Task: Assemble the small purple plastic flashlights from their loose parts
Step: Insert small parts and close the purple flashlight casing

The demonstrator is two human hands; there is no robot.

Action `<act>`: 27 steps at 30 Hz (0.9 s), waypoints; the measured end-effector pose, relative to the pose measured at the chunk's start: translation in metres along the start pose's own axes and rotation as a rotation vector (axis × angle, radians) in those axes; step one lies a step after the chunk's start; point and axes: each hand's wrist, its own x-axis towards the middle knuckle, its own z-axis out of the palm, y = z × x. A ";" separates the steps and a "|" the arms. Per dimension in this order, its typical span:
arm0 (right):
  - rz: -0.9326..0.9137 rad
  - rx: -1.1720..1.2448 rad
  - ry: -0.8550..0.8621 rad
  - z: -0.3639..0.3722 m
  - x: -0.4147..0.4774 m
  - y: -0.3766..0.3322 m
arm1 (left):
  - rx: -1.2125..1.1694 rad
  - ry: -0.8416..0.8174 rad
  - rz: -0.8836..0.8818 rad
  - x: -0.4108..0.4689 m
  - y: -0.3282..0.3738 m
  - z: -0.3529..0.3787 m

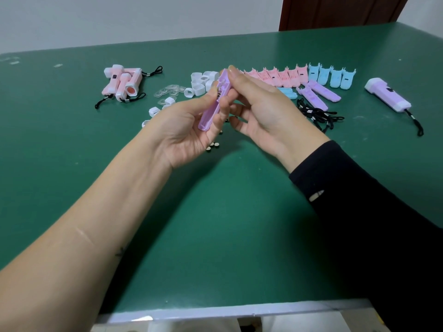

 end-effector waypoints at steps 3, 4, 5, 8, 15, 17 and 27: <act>0.008 -0.002 0.002 0.000 0.000 0.000 | 0.002 0.004 0.003 -0.001 0.000 0.001; 0.009 -0.004 0.003 0.001 0.000 0.000 | 0.008 0.006 0.003 -0.001 0.000 0.001; 0.009 -0.004 0.003 0.001 -0.001 0.000 | 0.013 0.009 0.002 -0.001 0.000 0.001; 0.007 0.001 0.002 0.001 -0.001 0.000 | 0.021 0.023 0.000 -0.001 0.001 0.001; -0.003 -0.040 -0.005 0.001 0.000 0.001 | 0.079 0.037 -0.003 0.000 0.001 -0.001; -0.005 -0.033 -0.008 0.000 0.000 0.001 | 0.077 0.042 -0.005 0.000 0.001 -0.001; -0.014 0.025 -0.018 -0.002 0.003 0.002 | 0.146 0.011 0.035 0.001 0.000 -0.002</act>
